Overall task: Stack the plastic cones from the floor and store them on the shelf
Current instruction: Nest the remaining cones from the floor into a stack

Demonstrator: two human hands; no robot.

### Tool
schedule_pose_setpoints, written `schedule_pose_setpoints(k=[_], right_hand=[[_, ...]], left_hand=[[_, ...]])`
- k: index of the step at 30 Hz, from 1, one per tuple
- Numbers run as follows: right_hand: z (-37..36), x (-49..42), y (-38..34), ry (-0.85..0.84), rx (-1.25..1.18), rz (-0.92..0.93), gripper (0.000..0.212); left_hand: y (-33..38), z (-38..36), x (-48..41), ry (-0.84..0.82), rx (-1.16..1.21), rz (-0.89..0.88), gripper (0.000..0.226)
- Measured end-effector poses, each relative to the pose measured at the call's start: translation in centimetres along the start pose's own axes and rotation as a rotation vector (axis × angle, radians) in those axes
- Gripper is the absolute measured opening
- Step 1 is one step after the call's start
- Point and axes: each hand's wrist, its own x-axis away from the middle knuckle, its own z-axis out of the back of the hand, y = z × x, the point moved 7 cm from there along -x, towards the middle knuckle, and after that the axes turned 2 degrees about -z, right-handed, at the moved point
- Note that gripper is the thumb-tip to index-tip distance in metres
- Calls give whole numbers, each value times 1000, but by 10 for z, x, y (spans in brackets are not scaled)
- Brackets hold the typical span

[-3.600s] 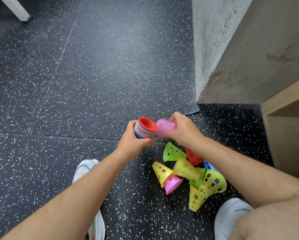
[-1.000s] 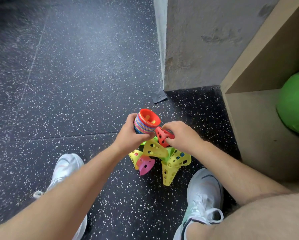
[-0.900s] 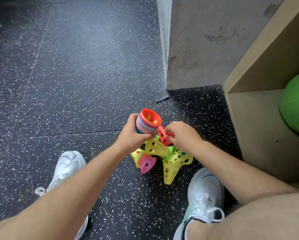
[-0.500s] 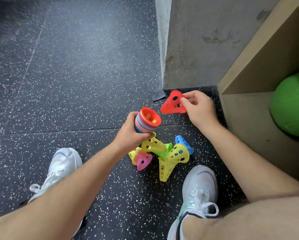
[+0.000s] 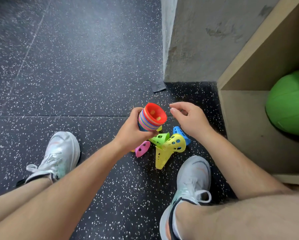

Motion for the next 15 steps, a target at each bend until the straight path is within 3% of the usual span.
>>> schedule_pose_setpoints(k=[4, 8, 15], right_hand=[[1, 24, 30, -55, 86, -91, 10], [-5, 45, 62, -83, 308, -204, 25], [-17, 58, 84, -92, 389, -246, 32]], left_hand=[[-2, -5, 15, 1, -11, 6, 71], [-5, -14, 28, -16, -33, 11, 70], [-19, -30, 45, -63, -78, 27, 73]])
